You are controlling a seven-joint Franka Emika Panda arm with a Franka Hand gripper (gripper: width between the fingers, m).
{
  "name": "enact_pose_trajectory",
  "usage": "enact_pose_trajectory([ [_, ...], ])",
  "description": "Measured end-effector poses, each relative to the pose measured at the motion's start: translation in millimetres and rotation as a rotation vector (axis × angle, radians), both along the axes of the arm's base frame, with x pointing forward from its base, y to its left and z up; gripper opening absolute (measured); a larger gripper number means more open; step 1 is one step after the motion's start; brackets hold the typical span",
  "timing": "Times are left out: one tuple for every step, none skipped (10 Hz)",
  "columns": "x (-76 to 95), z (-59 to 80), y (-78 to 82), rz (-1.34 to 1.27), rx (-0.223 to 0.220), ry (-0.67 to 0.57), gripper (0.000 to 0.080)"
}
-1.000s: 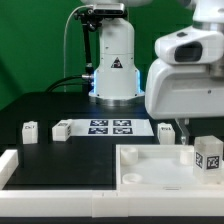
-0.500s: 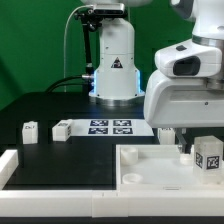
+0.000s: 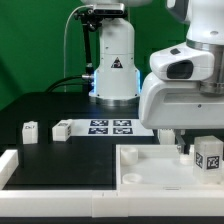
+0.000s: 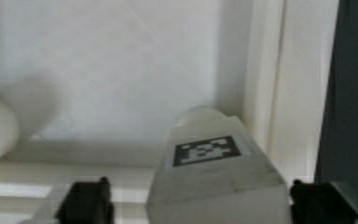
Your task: Assemble one leg
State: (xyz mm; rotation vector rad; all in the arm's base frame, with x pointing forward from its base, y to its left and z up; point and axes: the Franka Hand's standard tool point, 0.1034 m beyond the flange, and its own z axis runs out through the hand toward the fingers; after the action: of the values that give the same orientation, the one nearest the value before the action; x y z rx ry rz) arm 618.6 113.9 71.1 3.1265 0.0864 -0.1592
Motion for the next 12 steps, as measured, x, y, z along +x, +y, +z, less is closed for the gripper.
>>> enact_pose_trajectory([
  [0.1,0.0,-0.4,-0.001,0.000,0.000,0.0379],
  [0.1,0.0,-0.6,-0.001,0.000,0.000,0.0291],
  [0.2,0.0,-0.9,-0.002,0.000,0.000,0.0291],
  [0.2,0.0,-0.9,-0.041,-0.004,0.000,0.0292],
  [0.3,0.0,-1.4,-0.041,-0.004,0.000,0.0292],
  [0.2,-0.1,-1.5,-0.097,-0.010,-0.001,0.0292],
  [0.3,-0.7,-1.2,-0.256,-0.017,-0.003,0.0292],
  [2.2,-0.1,-6.0,-0.486,-0.022,-0.021,0.0292],
  [-1.7,0.9,-10.1,-0.635,-0.065,-0.033,0.0295],
  [-3.6,1.3,-15.2,-0.730,-0.103,-0.038,0.0295],
  [-4.3,1.5,-18.7,-0.788,-0.129,-0.049,0.0299],
  [-9.2,1.8,-25.9,-0.911,-0.185,-0.049,0.0303],
])
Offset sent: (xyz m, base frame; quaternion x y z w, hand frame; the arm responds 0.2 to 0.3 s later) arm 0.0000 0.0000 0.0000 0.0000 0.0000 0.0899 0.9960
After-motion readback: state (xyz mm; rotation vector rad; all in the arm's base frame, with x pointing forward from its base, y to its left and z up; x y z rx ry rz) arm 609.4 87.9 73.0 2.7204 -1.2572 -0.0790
